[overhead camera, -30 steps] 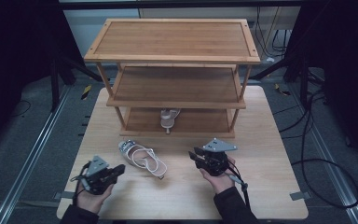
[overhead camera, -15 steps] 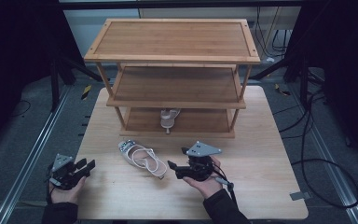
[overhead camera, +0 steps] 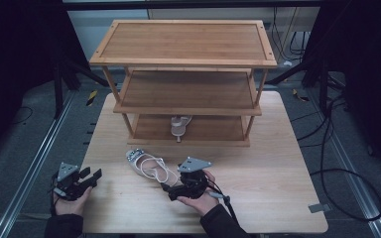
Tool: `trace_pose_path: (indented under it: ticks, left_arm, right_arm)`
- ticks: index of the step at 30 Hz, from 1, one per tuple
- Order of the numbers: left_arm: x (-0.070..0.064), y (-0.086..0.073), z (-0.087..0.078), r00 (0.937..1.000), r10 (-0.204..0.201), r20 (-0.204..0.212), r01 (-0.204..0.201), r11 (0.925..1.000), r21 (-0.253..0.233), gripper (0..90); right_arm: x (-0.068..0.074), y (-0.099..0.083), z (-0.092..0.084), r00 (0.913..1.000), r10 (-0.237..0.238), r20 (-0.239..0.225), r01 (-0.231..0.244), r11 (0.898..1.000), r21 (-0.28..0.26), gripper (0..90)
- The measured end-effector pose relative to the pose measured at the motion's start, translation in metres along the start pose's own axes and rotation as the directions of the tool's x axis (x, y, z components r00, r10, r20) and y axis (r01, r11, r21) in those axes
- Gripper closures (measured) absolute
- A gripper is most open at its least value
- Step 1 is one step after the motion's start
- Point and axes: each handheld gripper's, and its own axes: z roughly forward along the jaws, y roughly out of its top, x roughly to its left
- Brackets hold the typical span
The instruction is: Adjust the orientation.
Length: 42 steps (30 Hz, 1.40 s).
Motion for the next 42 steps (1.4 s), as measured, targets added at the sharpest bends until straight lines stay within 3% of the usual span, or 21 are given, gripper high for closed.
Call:
trace_pose_path:
  ticks: [5,8,11,18,26,34,42]
  left_arm:
    - [-0.002,0.001,0.001,0.9999,0.009,0.005,-0.009,1.0000,0.003,48.9]
    - [-0.004,0.001,0.001,0.9999,0.015,0.005,-0.015,0.9999,0.007,48.9]
    - [-0.004,0.001,0.001,0.9999,0.010,0.006,-0.010,0.9999,0.005,49.1]
    - [-0.007,0.001,0.002,0.9995,0.028,0.011,-0.028,0.9995,0.012,49.6]
    - [-0.008,0.001,0.003,0.9995,0.027,0.012,-0.028,0.9995,0.015,50.6]
    - [-0.006,0.001,0.002,0.9997,0.021,0.015,-0.021,0.9997,0.015,51.6]
    - [-0.007,0.001,0.002,0.9996,0.025,0.015,-0.025,0.9996,0.015,52.0]
  right_arm:
    - [0.006,-0.004,0.018,0.9998,-0.016,0.009,0.015,0.999,0.034,12.2]
    - [0.008,-0.007,0.032,0.9984,-0.023,0.052,0.020,0.999,0.044,13.0]
    - [0.007,-0.009,0.043,0.9979,-0.009,0.064,0.006,0.999,0.042,14.4]
    - [0.008,-0.011,0.060,0.9965,-0.015,0.083,0.014,1.000,0.022,28.1]
    - [0.007,-0.010,0.060,0.9944,-0.011,0.105,0.008,1.000,0.027,34.7]
    - [0.004,-0.005,0.057,0.9958,0.001,0.092,-0.004,0.999,0.033,36.6]
    - [0.004,-0.003,0.041,0.9974,0.004,0.073,-0.007,0.999,0.041,37.0]
